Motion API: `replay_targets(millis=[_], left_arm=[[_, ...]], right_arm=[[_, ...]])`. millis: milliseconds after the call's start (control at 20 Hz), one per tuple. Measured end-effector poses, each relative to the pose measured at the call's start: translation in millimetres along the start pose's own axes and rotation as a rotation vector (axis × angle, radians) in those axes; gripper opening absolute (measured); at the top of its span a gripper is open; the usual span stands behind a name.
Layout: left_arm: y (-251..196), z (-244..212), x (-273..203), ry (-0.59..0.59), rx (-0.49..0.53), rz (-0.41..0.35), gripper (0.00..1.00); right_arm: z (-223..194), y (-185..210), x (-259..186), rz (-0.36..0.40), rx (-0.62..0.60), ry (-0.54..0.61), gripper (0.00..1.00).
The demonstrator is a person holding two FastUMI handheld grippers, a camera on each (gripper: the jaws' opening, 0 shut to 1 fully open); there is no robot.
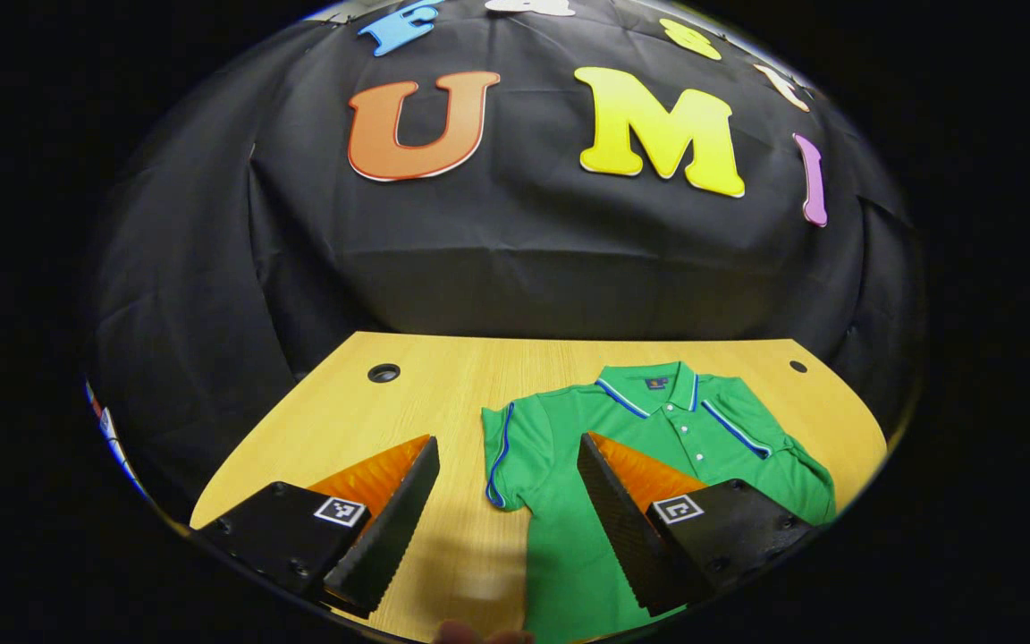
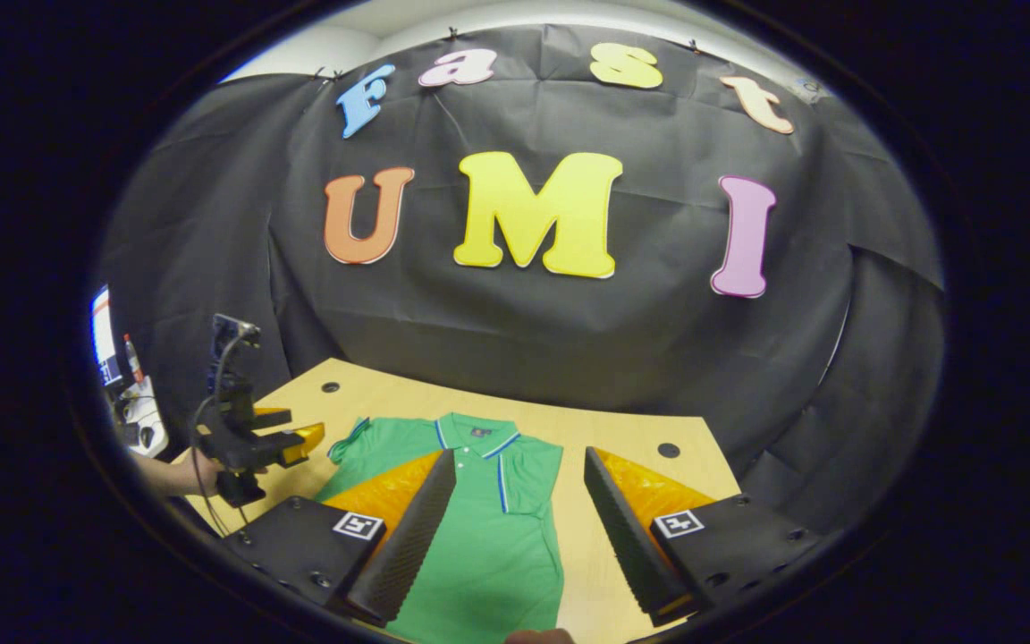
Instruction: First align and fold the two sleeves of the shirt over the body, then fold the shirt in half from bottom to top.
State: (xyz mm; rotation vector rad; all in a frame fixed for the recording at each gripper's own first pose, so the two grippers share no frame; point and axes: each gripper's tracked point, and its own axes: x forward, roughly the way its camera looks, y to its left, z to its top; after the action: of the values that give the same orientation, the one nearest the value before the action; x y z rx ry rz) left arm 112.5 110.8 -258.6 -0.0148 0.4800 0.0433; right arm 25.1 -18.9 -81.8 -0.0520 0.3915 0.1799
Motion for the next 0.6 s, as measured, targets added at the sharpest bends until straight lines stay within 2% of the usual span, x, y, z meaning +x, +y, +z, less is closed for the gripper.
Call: replay_targets(millis=[100, 400, 450, 500, 600], left_arm=[[2.4, -8.6, 23.0, 0.02, -0.001, -0.001, 1.0], [10.8, -44.1, 73.1, 0.094, 0.021, 0.002, 1.0], [13.2, -49.8, 78.7, 0.109, 0.02, 0.003, 1.0], [14.5, -54.6, 83.7, 0.123, 0.023, 0.001, 0.99], [17.4, -60.3, 92.2, 0.145, 0.028, -0.001, 0.99]], right_arm=[[-3.8, -3.4, -4.1, -0.013, -0.005, 0.014, 0.92], [-19.1, -16.2, -3.6, -0.055, 0.003, 0.058, 0.94], [-21.5, -19.0, -3.6, -0.062, 0.007, 0.064, 0.91], [-22.6, -22.8, -3.3, -0.073, 0.01, 0.07, 0.94], [-28.0, -27.4, -0.4, -0.084, 0.019, 0.086, 0.94]])
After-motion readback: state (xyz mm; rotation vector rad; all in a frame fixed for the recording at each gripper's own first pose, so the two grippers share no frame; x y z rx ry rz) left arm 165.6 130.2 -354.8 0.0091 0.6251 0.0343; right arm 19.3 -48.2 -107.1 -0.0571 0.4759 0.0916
